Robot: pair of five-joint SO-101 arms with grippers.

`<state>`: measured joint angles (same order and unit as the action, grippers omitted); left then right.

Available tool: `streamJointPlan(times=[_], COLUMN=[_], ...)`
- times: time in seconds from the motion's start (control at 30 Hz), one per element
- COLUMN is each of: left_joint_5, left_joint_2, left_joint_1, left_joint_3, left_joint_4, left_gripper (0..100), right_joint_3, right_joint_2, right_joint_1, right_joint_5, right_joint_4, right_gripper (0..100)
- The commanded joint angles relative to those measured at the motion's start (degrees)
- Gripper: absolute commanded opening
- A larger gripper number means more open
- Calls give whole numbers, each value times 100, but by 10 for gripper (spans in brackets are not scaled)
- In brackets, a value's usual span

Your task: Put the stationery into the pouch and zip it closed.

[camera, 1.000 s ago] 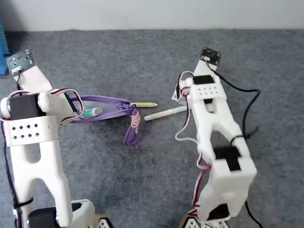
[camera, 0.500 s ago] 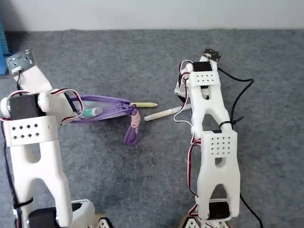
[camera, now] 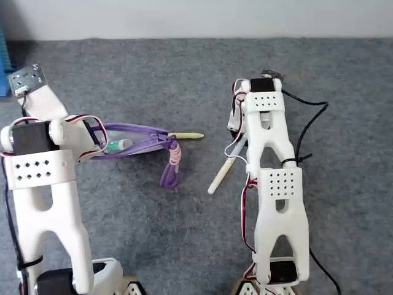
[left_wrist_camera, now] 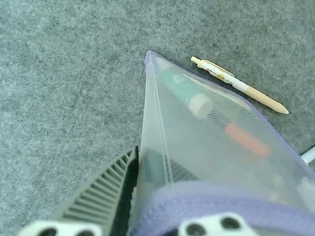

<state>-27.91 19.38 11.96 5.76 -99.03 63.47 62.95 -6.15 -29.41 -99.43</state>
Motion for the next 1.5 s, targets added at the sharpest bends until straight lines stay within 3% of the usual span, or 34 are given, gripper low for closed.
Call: streamJointPlan(times=[0.0,0.27,0.53,0.73,0.97,1.23,1.47], left_joint_5=[-53,-53,-53,-53,-53,-53,-53], left_joint_2=[-44,-44,-44,-44,-44,-44,-44], left_joint_1=[0,0,-9,-9,-9,-9,-9], left_joint_3=[101,101,101,119,119,119,119], left_joint_4=[-88,-88,-88,-88,-79,-70,-88], left_gripper=[13,13,13,13,13,13,13], right_joint_3=[730,545,-1820,-3437,-4114,-4158,-5160], right_joint_2=[-101,-1631,-4549,-7046,-8963,-9613,-9534], right_joint_1=[4,189,-57,-725,-1895,-3222,-3451], right_joint_5=[229,1240,1345,1354,1354,1714,2004], right_joint_4=[-365,-365,-356,-338,-84,1991,4919], right_gripper=[8,8,8,8,8,8,8])
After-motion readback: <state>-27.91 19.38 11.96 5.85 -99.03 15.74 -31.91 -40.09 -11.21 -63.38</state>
